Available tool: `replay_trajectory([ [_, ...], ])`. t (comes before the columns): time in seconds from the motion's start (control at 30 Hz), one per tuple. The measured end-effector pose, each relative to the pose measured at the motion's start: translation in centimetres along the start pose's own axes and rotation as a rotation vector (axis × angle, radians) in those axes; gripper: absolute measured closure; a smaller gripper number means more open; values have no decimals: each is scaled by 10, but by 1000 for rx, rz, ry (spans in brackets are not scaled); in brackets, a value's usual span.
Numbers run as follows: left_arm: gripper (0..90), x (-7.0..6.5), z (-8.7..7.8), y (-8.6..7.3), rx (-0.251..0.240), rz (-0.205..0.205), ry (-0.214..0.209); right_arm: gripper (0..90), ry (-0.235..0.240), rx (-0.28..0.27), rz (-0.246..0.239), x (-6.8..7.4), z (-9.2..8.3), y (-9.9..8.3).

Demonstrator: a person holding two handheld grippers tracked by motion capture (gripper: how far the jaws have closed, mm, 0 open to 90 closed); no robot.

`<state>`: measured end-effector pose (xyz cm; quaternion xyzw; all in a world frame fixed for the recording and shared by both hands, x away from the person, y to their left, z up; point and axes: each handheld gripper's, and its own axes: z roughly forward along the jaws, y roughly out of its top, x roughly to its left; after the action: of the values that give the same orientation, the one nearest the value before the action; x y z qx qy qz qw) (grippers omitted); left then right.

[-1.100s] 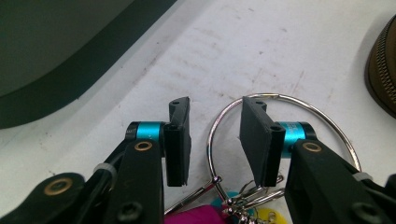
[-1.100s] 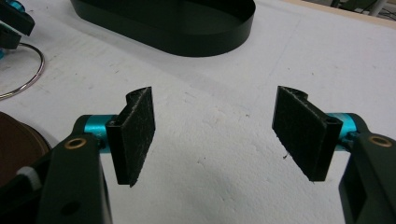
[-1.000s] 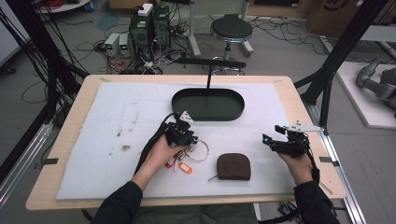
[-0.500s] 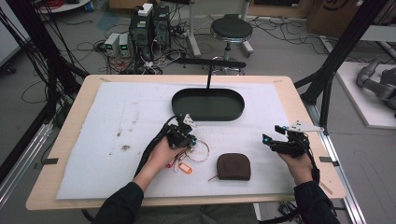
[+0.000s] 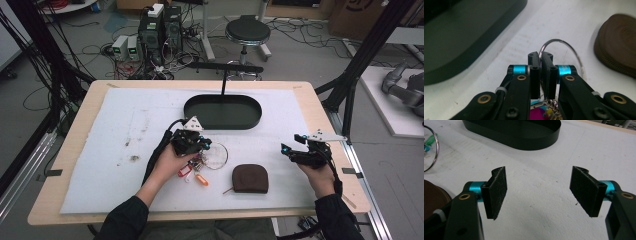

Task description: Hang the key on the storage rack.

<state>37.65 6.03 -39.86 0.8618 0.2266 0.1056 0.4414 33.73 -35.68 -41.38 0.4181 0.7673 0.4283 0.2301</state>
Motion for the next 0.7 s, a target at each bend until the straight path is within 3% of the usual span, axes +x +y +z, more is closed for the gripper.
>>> replay_trajectory([
  [0.1, 858, -4, -8, 1, -34, 15, -22, 308, 0, 0, 0, 0, 0, 0],
  [0.37, 859, -18, -22, -4, -61, 66, -45, 308, 1, 4, -3, 1, 1, 0],
  [0.7, 855, -15, -27, -17, -41, 45, -83, 308, 2, 9, -8, 2, 2, 0],
])
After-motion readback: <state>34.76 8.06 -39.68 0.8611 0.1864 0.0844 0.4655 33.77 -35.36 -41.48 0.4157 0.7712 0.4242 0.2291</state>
